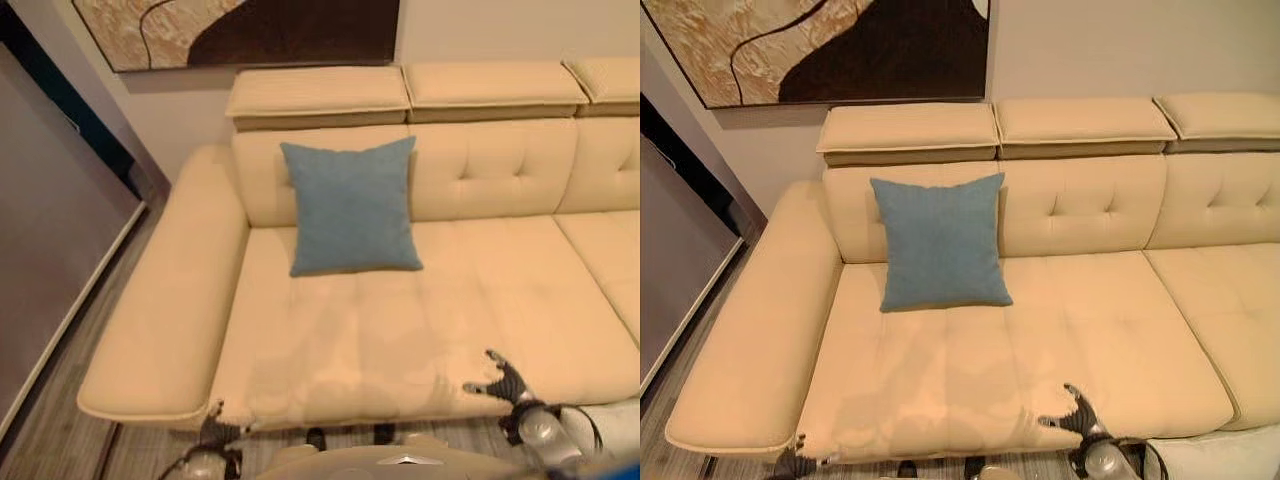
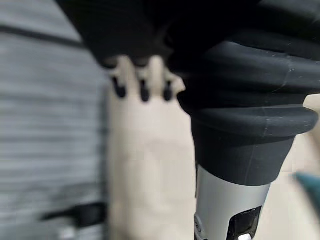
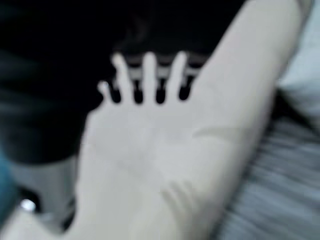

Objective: Pick up all the scattered cushions and arrange them neatly on the sofa.

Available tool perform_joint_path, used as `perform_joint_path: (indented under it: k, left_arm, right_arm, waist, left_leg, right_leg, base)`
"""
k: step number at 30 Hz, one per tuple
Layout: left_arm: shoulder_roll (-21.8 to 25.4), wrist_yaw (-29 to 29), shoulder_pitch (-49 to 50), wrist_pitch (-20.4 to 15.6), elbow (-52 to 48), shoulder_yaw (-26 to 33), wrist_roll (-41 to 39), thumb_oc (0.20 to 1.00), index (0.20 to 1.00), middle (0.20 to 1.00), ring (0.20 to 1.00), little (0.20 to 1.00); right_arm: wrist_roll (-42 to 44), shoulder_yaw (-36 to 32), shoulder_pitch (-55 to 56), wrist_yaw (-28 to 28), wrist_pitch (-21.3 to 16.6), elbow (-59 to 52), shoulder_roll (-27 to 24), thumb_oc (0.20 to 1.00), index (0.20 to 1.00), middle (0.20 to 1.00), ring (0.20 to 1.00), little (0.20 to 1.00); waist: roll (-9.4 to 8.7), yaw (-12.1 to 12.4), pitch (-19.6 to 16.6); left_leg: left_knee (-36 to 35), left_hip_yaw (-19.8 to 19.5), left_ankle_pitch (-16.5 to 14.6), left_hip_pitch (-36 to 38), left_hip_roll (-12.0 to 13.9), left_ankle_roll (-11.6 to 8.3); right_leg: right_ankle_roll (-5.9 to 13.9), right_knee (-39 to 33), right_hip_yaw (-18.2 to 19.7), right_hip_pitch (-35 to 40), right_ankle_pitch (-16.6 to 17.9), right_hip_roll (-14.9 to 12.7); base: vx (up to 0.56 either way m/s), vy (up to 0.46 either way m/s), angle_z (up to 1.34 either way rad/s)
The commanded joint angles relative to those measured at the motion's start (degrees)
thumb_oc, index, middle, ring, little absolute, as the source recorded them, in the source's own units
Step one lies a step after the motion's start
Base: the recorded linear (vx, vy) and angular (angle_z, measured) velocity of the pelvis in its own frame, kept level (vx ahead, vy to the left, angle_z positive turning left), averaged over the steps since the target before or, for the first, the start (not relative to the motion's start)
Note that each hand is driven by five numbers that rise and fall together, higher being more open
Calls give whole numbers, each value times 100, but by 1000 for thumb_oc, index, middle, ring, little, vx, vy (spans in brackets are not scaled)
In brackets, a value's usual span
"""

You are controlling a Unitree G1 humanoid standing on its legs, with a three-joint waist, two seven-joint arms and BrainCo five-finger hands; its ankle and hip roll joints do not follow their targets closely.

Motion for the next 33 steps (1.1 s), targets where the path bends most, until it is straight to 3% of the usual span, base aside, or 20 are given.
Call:
perform_joint_path:
  k: [1, 3, 5, 9, 11, 14, 15, 17, 20, 22, 24, 25, 29, 33]
  left_arm:
    - [102, -122, -214, -41, -3, 131, 263, 1000, 1000, 1000, 1000, 1000]
    - [73, -155, -206, -18, 91, 173, 251, 1000, 1000, 1000, 1000, 1000]
    - [26, -156, -267, 28, 120, 60, 289, 1000, 1000, 1000, 1000, 1000]
    - [0, -162, -389, 42, 109, -68, 313, 1000, 1000, 1000, 1000, 1000]
    - [-25, -144, -465, 42, 90, -95, 260, 1000, 1000, 1000, 1000, 1000]
    - [27, -180, -621, 38, 15, -172, 303, 1000, 1000, 1000, 1000, 1000]
    - [51, -199, -651, 51, 14, -215, 317, 1000, 1000, 1000, 1000, 1000]
    - [79, -207, -680, 73, 0, -244, 345, 1000, 1000, 1000, 1000, 1000]
    - [61, -301, -624, 99, 23, -299, 373, 1000, 1000, 1000, 1000, 1000]
    - [24, -355, -593, 127, 70, -322, 391, 1000, 1000, 1000, 1000, 1000]
    - [-11, -379, -579, 144, 87, -372, 478, 1000, 1000, 1000, 1000, 1000]
    - [-31, -369, -575, 150, 94, -404, 563, 1000, 1000, 1000, 1000, 1000]
    - [-77, -367, -593, 135, 122, -420, 544, 1000, 1000, 1000, 1000, 1000]
    - [-157, -384, -723, 163, 135, -582, 578, 1000, 1000, 1000, 1000, 1000]
  right_arm:
    - [-320, 165, -221, 29, -32, -72, -53, 1000, 1000, 1000, 1000, 1000]
    - [-390, 185, -239, 63, 21, 168, -36, 1000, 1000, 1000, 1000, 1000]
    - [-220, 42, -330, 93, 177, 519, 15, 1000, 1000, 1000, 1000, 1000]
    - [-254, 13, -516, 81, 330, 928, 104, 1000, 1000, 1000, 1000, 1000]
    - [-203, -34, -580, 38, 353, 948, 112, 1000, 1000, 1000, 1000, 1000]
    - [-127, -13, -745, 57, 413, 989, 238, 1000, 1000, 1000, 1000, 1000]
    - [-57, -23, -763, 70, 430, 1004, 284, 1000, 1000, 1000, 1000, 1000]
    - [14, -38, -740, 102, 440, 1024, 341, 1000, 1000, 1000, 1000, 1000]
    - [64, -106, -605, 151, 428, 1107, 393, 1000, 1000, 1000, 1000, 1000]
    - [103, -143, -543, 175, 422, 1085, 457, 1000, 1000, 1000, 1000, 1000]
    - [82, -91, -543, 184, 419, 1080, 510, 1000, 1000, 1000, 1000, 1000]
    - [104, -31, -551, 185, 419, 1078, 575, 1000, 1000, 1000, 1000, 1000]
    - [183, 34, -576, 171, 398, 1019, 621, 1000, 1000, 1000, 1000, 1000]
    - [371, 47, -539, 161, 378, 973, 599, 1000, 1000, 1000, 1000, 1000]
  waist:
    - [-306, 61, 107]
    - [-305, 78, 103]
    - [-217, 93, 92]
    - [-219, 61, 139]
    - [-241, 83, 191]
    - [-296, 138, 312]
    - [-273, 142, 370]
    - [-138, 240, 444]
    - [-47, 268, 321]
    - [-66, 341, 208]
    - [-68, 498, 97]
    - [-257, 602, 81]
    - [-356, 587, 59]
    - [-432, 414, 231]
  left_leg:
    - [809, -313, 355, -245, -133, -331]
    - [934, -629, 81, -121, -327, -276]
    - [866, -1245, -18, 29, -560, -198]
    - [591, -1014, -299, 110, -667, 0]
    - [550, -972, -254, 106, -771, 57]
    - [307, -579, -321, 140, -884, 263]
    - [286, -501, -254, 98, -853, 288]
    - [294, -298, -110, -48, -733, 327]
    - [143, -202, 35, -61, -615, 393]
    - [65, -62, 64, -51, -571, 363]
    - [80, 116, 94, -148, -485, 331]
    - [139, 290, 134, -255, -493, 234]
    - [248, 363, 213, -444, -431, 134]
    - [688, 235, 266, -643, -331, -12]
  right_leg:
    - [546, -378, 337, 407, 286, -370]
    - [583, -322, 487, 287, 366, -391]
    - [680, -12, 826, -123, 478, -397]
    - [851, 145, 1056, -477, 648, -452]
    - [969, 141, 1140, -631, 842, -501]
    - [1205, 107, 1176, -977, 1171, -627]
    - [1165, 296, 997, -1087, 1072, -621]
    - [976, 1033, 275, -1005, 560, -797]
    - [746, 1733, 156, -578, 31, -704]
    - [699, 1597, -7, -151, -196, -736]
    - [720, 1463, -405, 142, -238, -906]
    - [780, 523, -428, 600, -266, -783]
    - [758, 121, -223, 614, -214, -620]
    - [621, -237, 98, 670, -38, -408]
  base:
    - [-155, 29, -7]
    - [-144, 70, -22]
    - [-172, 174, -46]
    - [-167, 153, -85]
    - [-198, 165, -92]
    - [-245, 152, -109]
    - [-297, 108, -143]
    - [-305, 118, -64]
    - [-152, 29, -56]
    - [-83, -62, -33]
    - [-132, -151, -42]
    - [-128, -188, -73]
    - [-72, -167, -53]
    - [-112, -147, -13]
